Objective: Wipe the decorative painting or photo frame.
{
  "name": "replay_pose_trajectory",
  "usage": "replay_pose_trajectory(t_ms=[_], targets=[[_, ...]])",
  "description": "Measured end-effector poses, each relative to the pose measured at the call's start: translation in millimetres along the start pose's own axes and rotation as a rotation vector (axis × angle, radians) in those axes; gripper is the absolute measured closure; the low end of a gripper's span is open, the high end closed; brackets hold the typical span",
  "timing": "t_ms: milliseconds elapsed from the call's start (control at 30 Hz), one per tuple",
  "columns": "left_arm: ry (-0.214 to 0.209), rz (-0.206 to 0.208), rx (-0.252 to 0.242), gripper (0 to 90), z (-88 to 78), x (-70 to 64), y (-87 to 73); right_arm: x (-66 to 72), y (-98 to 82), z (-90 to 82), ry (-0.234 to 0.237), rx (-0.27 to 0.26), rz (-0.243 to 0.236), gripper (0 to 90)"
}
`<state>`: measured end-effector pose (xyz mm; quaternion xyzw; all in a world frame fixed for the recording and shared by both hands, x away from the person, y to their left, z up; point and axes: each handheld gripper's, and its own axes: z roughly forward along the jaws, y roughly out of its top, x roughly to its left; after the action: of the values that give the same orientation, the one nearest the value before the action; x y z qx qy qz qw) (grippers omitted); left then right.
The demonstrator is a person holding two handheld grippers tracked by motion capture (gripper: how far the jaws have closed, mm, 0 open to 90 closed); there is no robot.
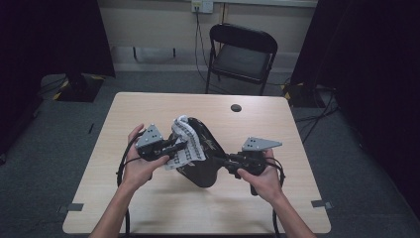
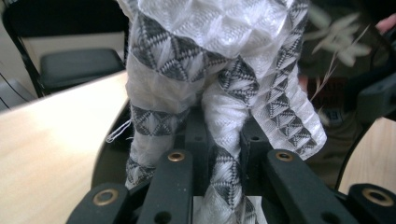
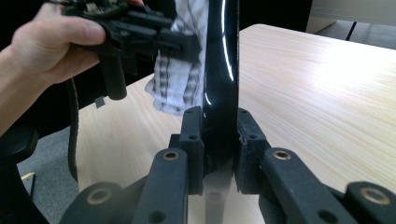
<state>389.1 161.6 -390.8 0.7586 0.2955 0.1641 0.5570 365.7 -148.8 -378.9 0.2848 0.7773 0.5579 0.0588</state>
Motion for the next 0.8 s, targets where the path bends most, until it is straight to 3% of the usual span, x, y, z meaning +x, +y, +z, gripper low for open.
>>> replay_pose_trajectory(t_ms=[167, 267, 433, 533, 800], targets=[[0.002, 0.004, 0.069, 78.1, 1.5, 1.2, -10.5, 2.0, 2.4, 1.6, -0.006, 0.008, -0.008, 77.1], [-0.001, -0.010, 0.065, 78.3, 1.0, 3.1, -10.4, 1.1, 3.3, 2.6, -0.002, 0.009, -0.007, 77.1], [-0.009, -0.014, -0.010, 78.3, -2.7, 1.7, -3.0, 0.1, 2.2, 2.7, 0.001, 0.004, -0.006, 77.3], [-0.009, -0.047, -0.039, 78.2, -4.1, 2.8, -2.9, -0.4, 2.1, 2.8, 0.003, 0.003, -0.009, 77.4], [0.000, -0.030, 0.074, 77.8, 0.5, 7.6, -14.0, -1.1, 3.4, 3.5, 0.006, 0.007, -0.007, 77.1]])
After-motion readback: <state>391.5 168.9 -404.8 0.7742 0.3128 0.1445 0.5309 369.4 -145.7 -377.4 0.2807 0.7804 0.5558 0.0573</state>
